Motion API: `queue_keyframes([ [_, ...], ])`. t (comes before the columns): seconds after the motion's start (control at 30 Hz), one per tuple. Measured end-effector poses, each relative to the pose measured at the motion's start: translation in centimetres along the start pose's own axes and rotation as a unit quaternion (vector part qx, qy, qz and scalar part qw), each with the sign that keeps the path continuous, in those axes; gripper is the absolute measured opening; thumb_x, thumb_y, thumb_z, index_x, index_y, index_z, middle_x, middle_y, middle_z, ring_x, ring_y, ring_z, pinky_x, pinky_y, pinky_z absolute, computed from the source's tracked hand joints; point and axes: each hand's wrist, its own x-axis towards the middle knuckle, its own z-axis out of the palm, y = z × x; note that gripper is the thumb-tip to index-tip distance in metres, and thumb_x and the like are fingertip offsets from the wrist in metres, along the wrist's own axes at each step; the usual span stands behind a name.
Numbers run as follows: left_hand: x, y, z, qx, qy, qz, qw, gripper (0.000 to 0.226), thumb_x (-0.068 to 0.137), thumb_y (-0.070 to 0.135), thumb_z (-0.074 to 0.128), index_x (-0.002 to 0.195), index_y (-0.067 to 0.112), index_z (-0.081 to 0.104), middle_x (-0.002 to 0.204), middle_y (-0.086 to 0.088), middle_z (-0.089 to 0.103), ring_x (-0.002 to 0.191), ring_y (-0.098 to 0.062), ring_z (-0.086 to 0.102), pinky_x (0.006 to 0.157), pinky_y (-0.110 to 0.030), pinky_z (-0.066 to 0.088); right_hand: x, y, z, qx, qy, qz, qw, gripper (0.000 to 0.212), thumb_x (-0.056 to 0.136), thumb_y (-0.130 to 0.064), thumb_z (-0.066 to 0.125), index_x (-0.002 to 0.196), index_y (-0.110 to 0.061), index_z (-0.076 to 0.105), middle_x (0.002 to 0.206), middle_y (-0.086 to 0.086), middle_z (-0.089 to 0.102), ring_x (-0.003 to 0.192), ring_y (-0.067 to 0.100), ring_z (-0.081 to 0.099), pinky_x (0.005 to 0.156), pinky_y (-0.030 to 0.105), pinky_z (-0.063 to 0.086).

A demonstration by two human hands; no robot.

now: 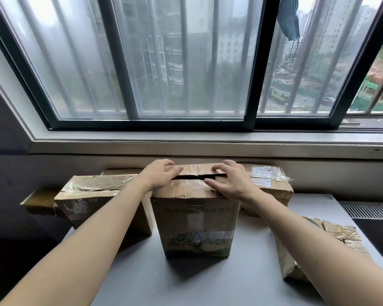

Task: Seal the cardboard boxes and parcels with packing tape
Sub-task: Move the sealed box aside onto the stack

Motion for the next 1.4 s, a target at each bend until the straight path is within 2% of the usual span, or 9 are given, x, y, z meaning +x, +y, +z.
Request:
queue_keyframes([
  [0.17,-0.7,-0.6,-0.9,0.054,0.007,0.062,0.997,0.039,0.096,0.049,0.057,0.129,0.029,0.062,0.132,0.005,0.062,0.125,-0.018,0.054,0.104,-0.032,0.041,0.2,-1.2,0.6,-0.107,0.113,-0.078,0.985,0.042,0.090,-0.057,0.063,0.124,-0.032,0.063,0.135,-0.003,0.049,0.130,0.021,0.034,0.104,0.040,0.022],
  [0.37,-1.6,-0.4,-1.6,-0.009,0.072,0.059,0.996,0.035,0.099,0.051,0.049,0.111,0.026,0.069,0.102,0.009,0.066,0.090,-0.010,0.059,0.068,-0.024,0.043,0.1,-2.7,1.7,-0.107,0.219,-0.229,0.942,0.039,0.090,-0.045,0.067,0.118,-0.017,0.062,0.115,0.004,0.054,0.107,0.026,0.046,0.091,0.041,0.040],
  [0.47,-1.1,-0.1,-1.7,-0.023,0.119,0.035,0.992,0.035,0.097,0.054,0.051,0.100,0.021,0.063,0.097,0.002,0.064,0.090,-0.016,0.057,0.072,-0.030,0.040,-0.1,-4.4,1.9,-0.124,0.182,-0.313,0.924,0.028,0.096,-0.041,0.058,0.102,-0.014,0.064,0.104,0.005,0.059,0.096,0.027,0.053,0.082,0.039,0.046],
  [0.6,-0.9,0.0,-1.4,-0.036,0.133,0.013,0.990,0.017,0.101,0.034,0.054,0.104,0.017,0.057,0.101,-0.005,0.064,0.095,-0.024,0.056,0.078,-0.029,0.036,-0.3,-8.2,3.1,-0.171,-0.052,-0.162,0.971,0.051,0.100,-0.059,0.040,0.095,-0.013,0.063,0.108,0.011,0.068,0.106,0.033,0.059,0.088,0.041,0.044],
  [0.7,-1.2,-0.3,-1.4,-0.024,0.138,0.014,0.990,0.015,0.101,0.025,0.053,0.114,0.017,0.054,0.105,-0.007,0.064,0.096,-0.026,0.056,0.079,-0.030,0.036,-0.1,-9.0,4.3,-0.051,-0.129,-0.044,0.989,0.054,0.096,-0.065,0.044,0.090,-0.015,0.063,0.104,0.007,0.071,0.109,0.030,0.061,0.099,0.044,0.036],
  [0.97,-1.1,-0.7,-2.3,-0.039,0.101,0.024,0.994,0.035,0.100,0.015,0.045,0.126,0.028,0.064,0.124,0.004,0.066,0.117,-0.018,0.057,0.102,-0.027,0.041,0.1,-9.1,4.8,0.056,-0.040,-0.090,0.994,0.029,0.096,-0.033,0.060,0.124,-0.029,0.063,0.120,-0.005,0.069,0.118,0.022,0.059,0.102,0.041,0.037],
  [1.07,-1.5,-0.1,-2.5,-0.071,0.074,0.008,0.995,0.036,0.098,0.041,0.055,0.132,0.031,0.061,0.132,0.008,0.062,0.124,-0.012,0.054,0.111,-0.030,0.038,-0.3,-8.7,4.8,0.080,-0.019,-0.121,0.989,0.030,0.096,-0.030,0.060,0.126,-0.030,0.063,0.117,-0.008,0.071,0.115,0.016,0.061,0.102,0.041,0.036],
  [1.17,-1.7,0.4,-1.9,-0.067,0.089,-0.018,0.994,0.046,0.083,0.055,0.070,0.123,0.033,0.063,0.117,0.008,0.066,0.111,-0.012,0.058,0.098,-0.027,0.044,-0.5,-8.7,4.8,0.079,-0.004,-0.157,0.984,0.024,0.097,-0.026,0.059,0.120,-0.026,0.066,0.106,-0.006,0.073,0.107,0.020,0.063,0.097,0.040,0.038],
  [1.4,-1.4,2.0,-0.9,-0.025,0.112,-0.063,0.991,0.066,0.084,0.021,0.064,0.146,0.021,0.041,0.135,-0.010,0.056,0.109,-0.022,0.053,0.088,-0.026,0.042,-0.4,-8.7,5.1,0.053,-0.001,-0.192,0.980,0.021,0.093,-0.026,0.052,0.102,-0.017,0.069,0.096,-0.002,0.068,0.095,0.028,0.063,0.084,0.047,0.050],
])
